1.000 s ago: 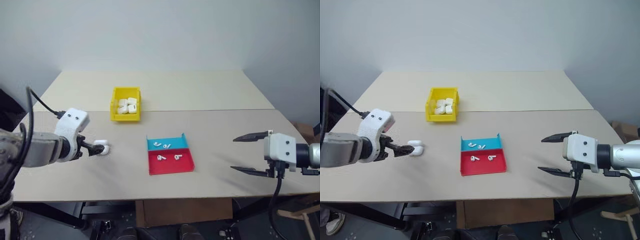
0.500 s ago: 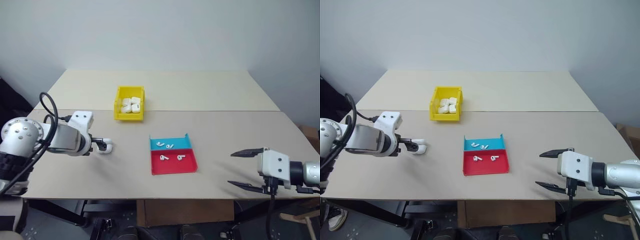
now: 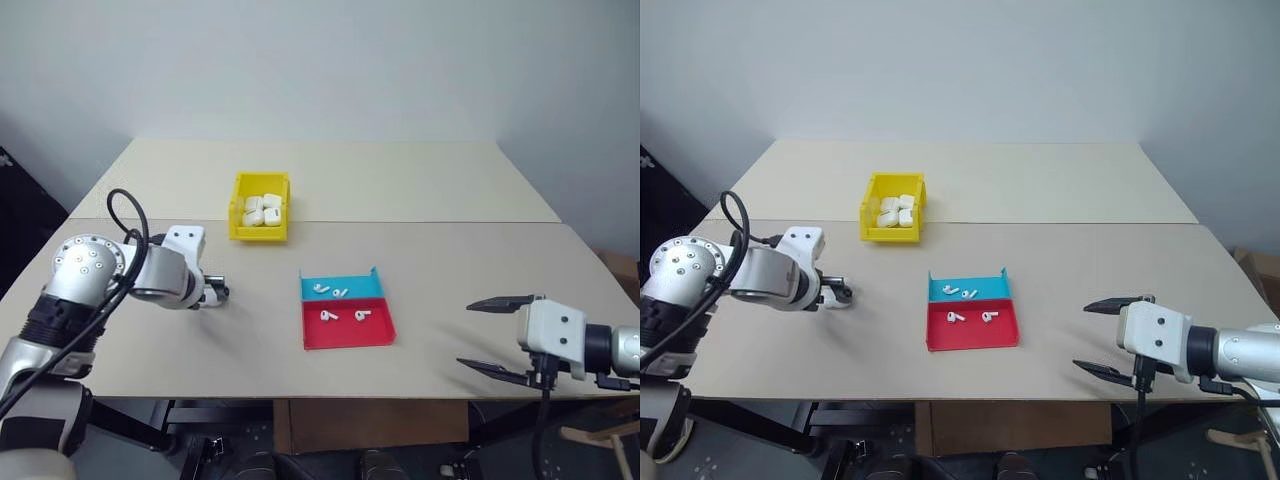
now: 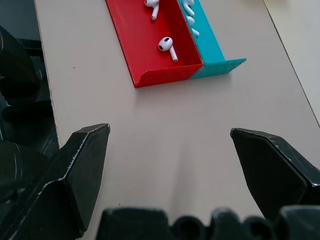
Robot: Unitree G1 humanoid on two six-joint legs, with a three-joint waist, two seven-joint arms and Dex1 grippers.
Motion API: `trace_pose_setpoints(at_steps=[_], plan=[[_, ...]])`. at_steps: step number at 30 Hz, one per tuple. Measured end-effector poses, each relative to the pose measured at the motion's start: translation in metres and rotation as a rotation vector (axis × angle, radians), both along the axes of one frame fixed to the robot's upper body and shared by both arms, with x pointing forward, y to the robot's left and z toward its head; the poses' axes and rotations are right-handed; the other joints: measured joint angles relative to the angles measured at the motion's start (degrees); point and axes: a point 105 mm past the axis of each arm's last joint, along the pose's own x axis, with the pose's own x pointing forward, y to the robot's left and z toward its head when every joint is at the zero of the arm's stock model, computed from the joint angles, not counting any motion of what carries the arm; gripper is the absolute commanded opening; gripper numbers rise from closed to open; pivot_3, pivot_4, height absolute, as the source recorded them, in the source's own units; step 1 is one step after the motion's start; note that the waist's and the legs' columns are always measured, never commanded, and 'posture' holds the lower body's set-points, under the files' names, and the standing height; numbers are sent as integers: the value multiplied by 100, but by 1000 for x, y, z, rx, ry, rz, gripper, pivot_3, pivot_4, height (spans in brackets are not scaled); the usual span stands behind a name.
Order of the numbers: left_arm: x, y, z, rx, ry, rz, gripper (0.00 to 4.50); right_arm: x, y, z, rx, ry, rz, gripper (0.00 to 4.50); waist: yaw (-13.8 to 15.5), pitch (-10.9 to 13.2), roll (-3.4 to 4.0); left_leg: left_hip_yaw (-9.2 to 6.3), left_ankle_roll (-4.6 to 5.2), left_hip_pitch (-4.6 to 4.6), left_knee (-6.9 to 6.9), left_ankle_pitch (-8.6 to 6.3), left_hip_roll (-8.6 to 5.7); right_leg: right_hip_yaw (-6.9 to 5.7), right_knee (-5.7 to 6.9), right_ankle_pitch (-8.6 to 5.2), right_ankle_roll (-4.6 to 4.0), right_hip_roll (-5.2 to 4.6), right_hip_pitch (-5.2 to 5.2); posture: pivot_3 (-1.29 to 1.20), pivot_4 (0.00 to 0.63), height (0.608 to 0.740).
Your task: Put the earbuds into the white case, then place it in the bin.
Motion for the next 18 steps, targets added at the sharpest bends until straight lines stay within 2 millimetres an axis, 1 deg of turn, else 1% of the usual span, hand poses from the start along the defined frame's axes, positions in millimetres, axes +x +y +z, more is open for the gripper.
trace_pose_setpoints(at_steps=[6,10,18], plan=[[4,11,-5,4,37,53,4500,-1,0,-2,0,0,-10,4481,4,0,0,0,-1,0,0,1,0,-1,0,0,0,0,0,0,150,740],[8,10,-6,9,42,41,4500,0,0,-3,0,-6,-21,4481,18,0,0,0,-2,-1,0,1,-2,-1,-2,0,0,0,0,0,150,740],[11,9,-23,62,95,1,4500,0,-2,-8,-2,-2,-43,4481,17,0,-1,-1,-7,-4,-3,4,-2,-2,-3,-1,2,0,-4,0,150,740]])
